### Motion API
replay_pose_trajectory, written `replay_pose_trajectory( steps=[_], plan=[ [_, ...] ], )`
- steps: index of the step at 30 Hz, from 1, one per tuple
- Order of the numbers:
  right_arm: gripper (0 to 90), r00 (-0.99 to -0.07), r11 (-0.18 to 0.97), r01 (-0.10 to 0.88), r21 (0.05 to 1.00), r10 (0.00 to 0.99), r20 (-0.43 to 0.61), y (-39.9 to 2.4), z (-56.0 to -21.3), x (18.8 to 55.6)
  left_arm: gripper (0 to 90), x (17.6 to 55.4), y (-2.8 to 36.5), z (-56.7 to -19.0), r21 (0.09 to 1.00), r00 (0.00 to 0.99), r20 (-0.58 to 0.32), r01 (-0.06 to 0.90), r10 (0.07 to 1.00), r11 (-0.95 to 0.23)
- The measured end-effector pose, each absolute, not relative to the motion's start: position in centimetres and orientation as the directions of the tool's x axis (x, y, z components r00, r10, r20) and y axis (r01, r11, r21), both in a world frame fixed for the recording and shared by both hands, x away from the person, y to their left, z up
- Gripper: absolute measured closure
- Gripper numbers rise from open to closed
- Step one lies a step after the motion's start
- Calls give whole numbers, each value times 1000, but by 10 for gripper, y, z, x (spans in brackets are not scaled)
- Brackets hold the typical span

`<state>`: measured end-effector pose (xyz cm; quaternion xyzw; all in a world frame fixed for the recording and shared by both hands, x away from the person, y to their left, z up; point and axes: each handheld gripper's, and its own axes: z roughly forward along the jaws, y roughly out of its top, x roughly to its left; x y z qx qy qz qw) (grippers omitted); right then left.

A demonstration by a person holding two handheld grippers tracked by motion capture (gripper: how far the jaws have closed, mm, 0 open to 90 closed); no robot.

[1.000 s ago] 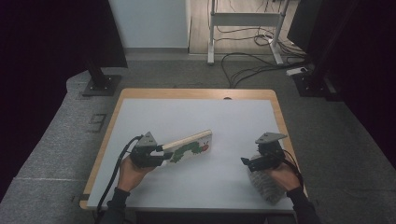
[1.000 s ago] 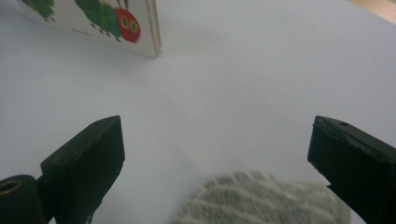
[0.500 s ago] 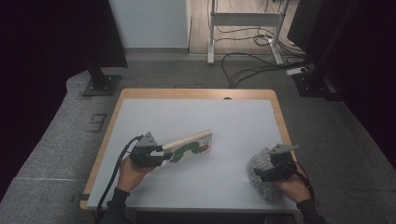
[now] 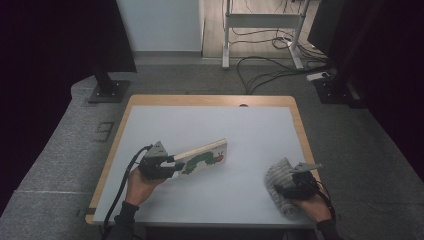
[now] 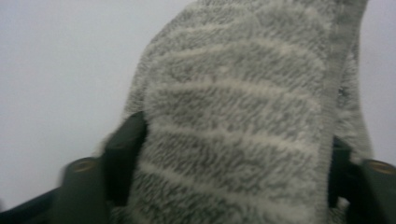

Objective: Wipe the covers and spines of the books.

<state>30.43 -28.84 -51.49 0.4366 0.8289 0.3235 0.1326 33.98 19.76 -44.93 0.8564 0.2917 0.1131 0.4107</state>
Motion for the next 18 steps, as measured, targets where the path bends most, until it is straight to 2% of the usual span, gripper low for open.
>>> replay_pose_trajectory(
  steps=[2,6,18],
  plan=[
    [461,-599,419,627,657,798,63,-289,-513,303,592,340,197,-450,769,804,-47,408,593,-492],
    [524,-606,418,624,660,792,71,-290,-512,302,604,340,198,-451,766,805,-52,412,591,-493],
    [541,-620,418,590,690,783,55,-285,-485,305,642,340,200,-452,767,805,-57,415,591,-490]
  ],
)
